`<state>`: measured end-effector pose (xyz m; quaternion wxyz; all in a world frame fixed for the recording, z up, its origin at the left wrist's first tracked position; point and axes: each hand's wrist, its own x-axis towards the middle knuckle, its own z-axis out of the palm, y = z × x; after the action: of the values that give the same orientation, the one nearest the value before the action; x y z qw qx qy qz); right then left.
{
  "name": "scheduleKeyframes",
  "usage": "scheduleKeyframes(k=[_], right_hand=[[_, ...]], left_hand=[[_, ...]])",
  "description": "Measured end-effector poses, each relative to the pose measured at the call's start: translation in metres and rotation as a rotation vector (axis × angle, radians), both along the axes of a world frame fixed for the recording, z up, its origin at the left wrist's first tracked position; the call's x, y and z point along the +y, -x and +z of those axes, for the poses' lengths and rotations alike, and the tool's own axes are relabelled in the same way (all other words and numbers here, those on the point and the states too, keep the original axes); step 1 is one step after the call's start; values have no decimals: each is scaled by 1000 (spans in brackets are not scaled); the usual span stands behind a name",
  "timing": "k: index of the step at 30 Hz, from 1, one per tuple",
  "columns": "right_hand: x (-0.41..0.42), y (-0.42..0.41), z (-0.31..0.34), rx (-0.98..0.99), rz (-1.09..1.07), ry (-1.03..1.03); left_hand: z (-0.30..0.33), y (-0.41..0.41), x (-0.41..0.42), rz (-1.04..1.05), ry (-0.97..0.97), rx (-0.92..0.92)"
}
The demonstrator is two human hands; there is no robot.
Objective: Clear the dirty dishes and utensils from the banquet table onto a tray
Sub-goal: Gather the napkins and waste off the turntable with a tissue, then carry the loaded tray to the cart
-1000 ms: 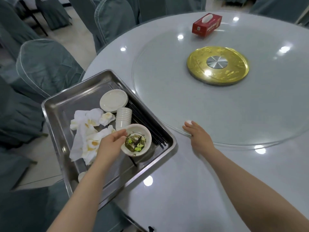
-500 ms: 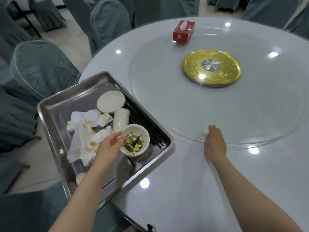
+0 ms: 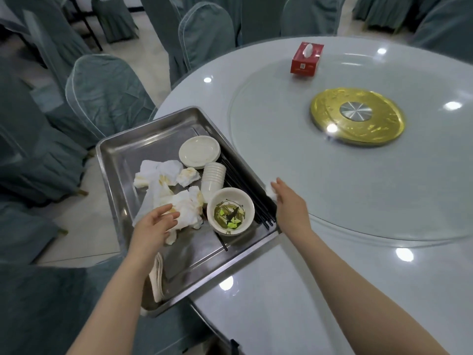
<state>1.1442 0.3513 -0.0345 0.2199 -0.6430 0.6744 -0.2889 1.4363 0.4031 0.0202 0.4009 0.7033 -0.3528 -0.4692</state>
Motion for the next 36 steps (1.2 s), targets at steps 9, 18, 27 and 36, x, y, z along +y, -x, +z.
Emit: scheduleKeyframes(k=[9, 18, 27, 36], right_hand=[[-8, -151, 57, -230, 379, 86], [-30, -208, 49, -401, 342, -102], [-47, -179, 51, -480, 89, -109], [-52, -147, 41, -565, -48, -133]], left_hand=[[3, -63, 21, 149, 26, 35], [-9, -122, 25, 201, 6, 87], [-23, -140, -1, 142, -7, 116], [-30, -148, -28, 71, 42, 141]])
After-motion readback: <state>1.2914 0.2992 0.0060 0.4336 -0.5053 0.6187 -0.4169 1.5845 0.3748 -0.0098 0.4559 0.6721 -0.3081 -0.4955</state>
